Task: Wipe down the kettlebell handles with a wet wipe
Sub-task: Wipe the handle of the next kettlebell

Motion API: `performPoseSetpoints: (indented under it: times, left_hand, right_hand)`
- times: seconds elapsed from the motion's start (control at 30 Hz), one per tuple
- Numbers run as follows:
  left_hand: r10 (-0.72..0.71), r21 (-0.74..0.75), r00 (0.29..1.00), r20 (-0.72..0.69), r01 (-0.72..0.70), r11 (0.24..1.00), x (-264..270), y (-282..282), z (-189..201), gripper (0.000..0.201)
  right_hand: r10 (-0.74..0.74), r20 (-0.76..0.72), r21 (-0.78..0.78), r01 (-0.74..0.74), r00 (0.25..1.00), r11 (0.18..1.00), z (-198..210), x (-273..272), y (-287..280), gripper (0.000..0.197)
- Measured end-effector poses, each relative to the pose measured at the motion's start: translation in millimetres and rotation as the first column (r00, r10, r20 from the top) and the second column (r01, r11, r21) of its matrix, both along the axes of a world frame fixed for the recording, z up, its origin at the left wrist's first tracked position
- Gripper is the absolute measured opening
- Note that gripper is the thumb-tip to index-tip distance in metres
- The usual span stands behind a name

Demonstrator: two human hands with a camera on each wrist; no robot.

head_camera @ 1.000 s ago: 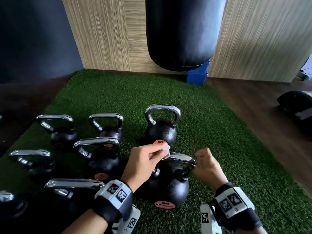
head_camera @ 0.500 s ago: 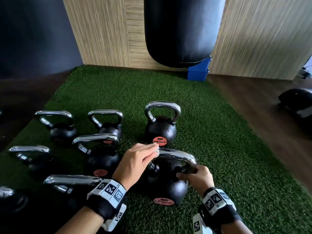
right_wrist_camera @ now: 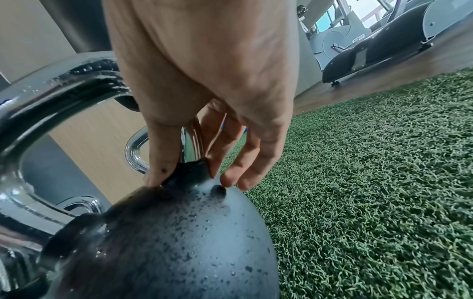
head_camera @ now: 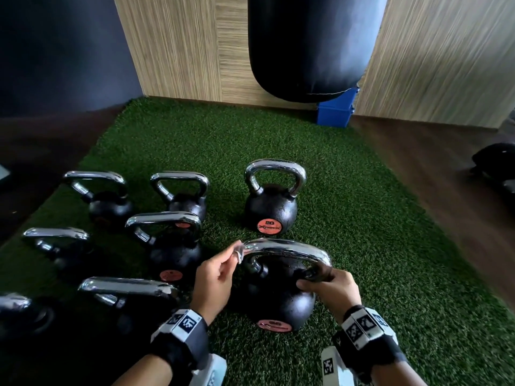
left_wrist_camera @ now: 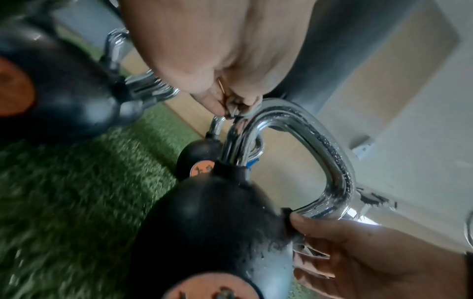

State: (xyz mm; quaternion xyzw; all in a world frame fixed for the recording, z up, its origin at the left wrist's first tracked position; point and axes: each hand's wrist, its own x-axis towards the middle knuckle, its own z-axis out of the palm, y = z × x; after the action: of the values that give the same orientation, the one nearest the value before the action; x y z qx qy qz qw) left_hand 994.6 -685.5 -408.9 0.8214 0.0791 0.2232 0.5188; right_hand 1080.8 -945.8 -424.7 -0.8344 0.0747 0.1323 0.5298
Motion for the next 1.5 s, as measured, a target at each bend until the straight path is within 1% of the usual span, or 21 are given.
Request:
performPoseSetpoints:
  times: [0.13, 0.23, 0.37, 0.53, 0.6, 0.67, 0.73, 0.87, 0.93, 1.03, 1.1, 1.17, 1.2, 1.23, 1.27, 1.3, 1.33, 1.37, 1.4, 1.43, 1.5]
  left_hand:
    - [0.042, -0.124, 0.99, -0.138, -0.059, 0.991, 1.0, -12.9, -21.3, 0.031]
    - [0.051, -0.184, 0.99, -0.133, -0.075, 0.98, 1.2, -18.1, -30.6, 0.03]
    - [0.022, -0.174, 0.988, -0.155, -0.049, 0.984, -1.5, -24.7, -38.2, 0.028]
    - [-0.011, -0.29, 0.984, -0.175, -0.041, 0.956, -4.3, -26.6, -41.7, 0.031]
    - [0.044, -0.28, 0.985, -0.165, -0.089, 0.956, -4.9, -32.7, -42.1, 0.031]
    - [0.111, -0.223, 0.981, -0.16, -0.145, 0.964, -4.4, -35.9, -41.5, 0.031]
    - [0.127, -0.18, 0.98, -0.152, -0.153, 0.972, -2.1, -34.8, -40.3, 0.031]
    - [0.12, -0.09, 0.978, -0.171, -0.136, 0.987, 15.0, -30.3, -31.6, 0.028]
    - [0.105, -0.016, 0.978, -0.182, -0.109, 0.994, 31.1, -31.4, -21.7, 0.024]
    - [-0.004, 0.013, 0.975, -0.223, 0.007, 1.0, 58.6, -34.8, -7.9, 0.021]
    - [-0.071, 0.034, 0.968, -0.239, 0.082, 0.996, 73.1, -37.2, -1.2, 0.016]
    - [-0.128, 0.045, 0.958, -0.257, 0.144, 0.989, 80.7, -39.0, 2.7, 0.025]
    - [-0.157, 0.025, 0.949, -0.275, 0.171, 0.985, 84.1, -38.5, 2.2, 0.029]
    - [-0.206, -0.035, 0.93, -0.305, 0.205, 0.978, 85.0, -37.2, 2.7, 0.027]
    - [-0.252, -0.117, 0.907, -0.339, 0.225, 0.967, 85.9, -34.7, 1.9, 0.023]
    - [-0.279, -0.166, 0.894, -0.35, 0.234, 0.958, 85.4, -32.4, 1.0, 0.018]
    - [-0.295, -0.185, 0.889, -0.35, 0.242, 0.952, 84.5, -30.3, 0.0, 0.019]
    - [-0.283, -0.169, 0.896, -0.342, 0.238, 0.956, 84.0, -28.7, -2.1, 0.023]
    - [-0.257, -0.147, 0.908, -0.331, 0.22, 0.964, 83.3, -28.8, -4.9, 0.027]
    - [-0.222, -0.109, 0.921, -0.32, 0.197, 0.974, 82.1, -29.1, -7.5, 0.029]
    - [-0.176, -0.13, 0.926, -0.333, 0.14, 0.982, 80.5, -31.2, -5.8, 0.033]
  right_hand:
    - [-0.017, 0.0, -0.003, 0.017, 1.0, 1.0, 0.9, -0.3, 0.5, 0.033]
    - [-0.005, -0.009, 0.007, 0.005, 1.0, 1.0, 1.6, 0.1, 1.8, 0.031]
    - [0.012, -0.001, -0.023, -0.012, 1.0, 1.0, 1.4, 1.1, 0.5, 0.033]
    - [0.097, 0.007, -0.074, -0.096, 0.995, 0.993, 3.7, 2.5, 2.0, 0.049]
    - [0.149, 0.012, -0.1, -0.147, 0.989, 0.984, 8.4, 3.3, 1.7, 0.045]
    - [0.192, 0.03, -0.154, -0.185, 0.981, 0.971, 14.9, 2.8, -1.7, 0.038]
    - [0.234, 0.031, -0.198, -0.223, 0.972, 0.955, 23.0, 0.2, -6.7, 0.034]
    - [0.372, 0.013, -0.299, -0.351, 0.928, 0.887, 37.4, -16.7, -21.9, 0.023]
    - [0.476, 0.019, -0.397, -0.43, 0.879, 0.811, 44.7, -28.1, -24.1, 0.028]
    - [0.651, 0.0, -0.546, -0.546, 0.759, 0.636, 55.1, -40.4, -11.8, 0.014]
    - [0.698, -0.023, -0.546, -0.594, 0.716, 0.591, 56.3, -42.0, -0.9, 0.017]
    - [0.698, -0.04, -0.504, -0.618, 0.715, 0.603, 60.2, -40.8, 8.2, 0.011]
    - [0.686, -0.04, -0.479, -0.617, 0.726, 0.625, 60.2, -36.6, 10.9, 0.018]
    - [0.661, -0.008, -0.456, -0.592, 0.75, 0.665, 59.3, -30.2, 13.6, 0.028]
    - [0.62, 0.051, -0.447, -0.537, 0.783, 0.715, 59.3, -22.3, 16.8, 0.031]
    - [0.567, 0.108, -0.458, -0.465, 0.817, 0.757, 56.4, -14.3, 19.5, 0.026]
    - [0.527, 0.12, -0.458, -0.424, 0.841, 0.781, 51.8, -6.9, 22.6, 0.013]
    - [0.506, 0.049, -0.463, -0.43, 0.861, 0.775, 45.1, 0.2, 26.7, 0.028]
    - [0.494, -0.062, -0.44, -0.468, 0.867, 0.766, 33.4, 5.9, 31.1, 0.052]
    - [0.479, -0.169, -0.373, -0.506, 0.861, 0.778, 22.7, 7.6, 36.7, 0.069]
    - [0.45, -0.251, -0.234, -0.505, 0.857, 0.831, 0.3, 7.5, 45.6, 0.087]
